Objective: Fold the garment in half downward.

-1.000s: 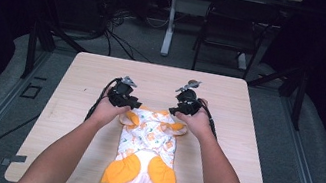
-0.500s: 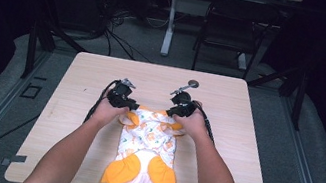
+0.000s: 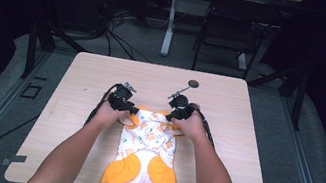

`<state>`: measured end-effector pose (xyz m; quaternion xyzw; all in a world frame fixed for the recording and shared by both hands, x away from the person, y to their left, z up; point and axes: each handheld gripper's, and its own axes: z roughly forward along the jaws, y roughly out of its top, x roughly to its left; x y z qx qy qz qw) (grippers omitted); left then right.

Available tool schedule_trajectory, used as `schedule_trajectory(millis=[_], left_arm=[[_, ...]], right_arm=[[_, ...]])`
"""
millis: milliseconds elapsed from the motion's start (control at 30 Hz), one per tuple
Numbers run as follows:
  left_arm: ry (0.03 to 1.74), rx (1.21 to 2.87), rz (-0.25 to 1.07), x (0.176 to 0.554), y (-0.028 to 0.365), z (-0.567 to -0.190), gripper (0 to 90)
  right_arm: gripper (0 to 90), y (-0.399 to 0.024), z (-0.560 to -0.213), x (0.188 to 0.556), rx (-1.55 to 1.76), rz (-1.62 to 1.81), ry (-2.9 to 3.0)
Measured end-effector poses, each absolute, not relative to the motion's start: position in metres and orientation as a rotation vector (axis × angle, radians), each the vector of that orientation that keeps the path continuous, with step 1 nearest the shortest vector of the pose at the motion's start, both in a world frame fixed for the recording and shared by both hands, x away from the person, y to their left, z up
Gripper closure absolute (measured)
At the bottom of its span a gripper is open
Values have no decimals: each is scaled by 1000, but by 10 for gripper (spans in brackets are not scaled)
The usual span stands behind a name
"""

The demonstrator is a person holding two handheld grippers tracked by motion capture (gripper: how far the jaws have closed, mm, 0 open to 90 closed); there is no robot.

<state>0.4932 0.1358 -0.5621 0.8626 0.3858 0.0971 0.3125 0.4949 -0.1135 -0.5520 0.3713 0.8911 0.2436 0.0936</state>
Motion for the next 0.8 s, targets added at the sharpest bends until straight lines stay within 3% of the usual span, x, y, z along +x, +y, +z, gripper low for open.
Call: schedule_trajectory(millis=[267, 600, 800], left_arm=[[993, 2301, 256, 492, 135, -567, 612], [972, 2315, 244, 490, 136, -565, 774], [949, 2339, 264, 488, 136, -562, 827]], right_arm=[[648, -113, -557, 497, 1104, 697, 2663], [838, -109, -556, 494, 1051, 692, 2698], [859, -111, -551, 491, 1013, 681, 2701]])
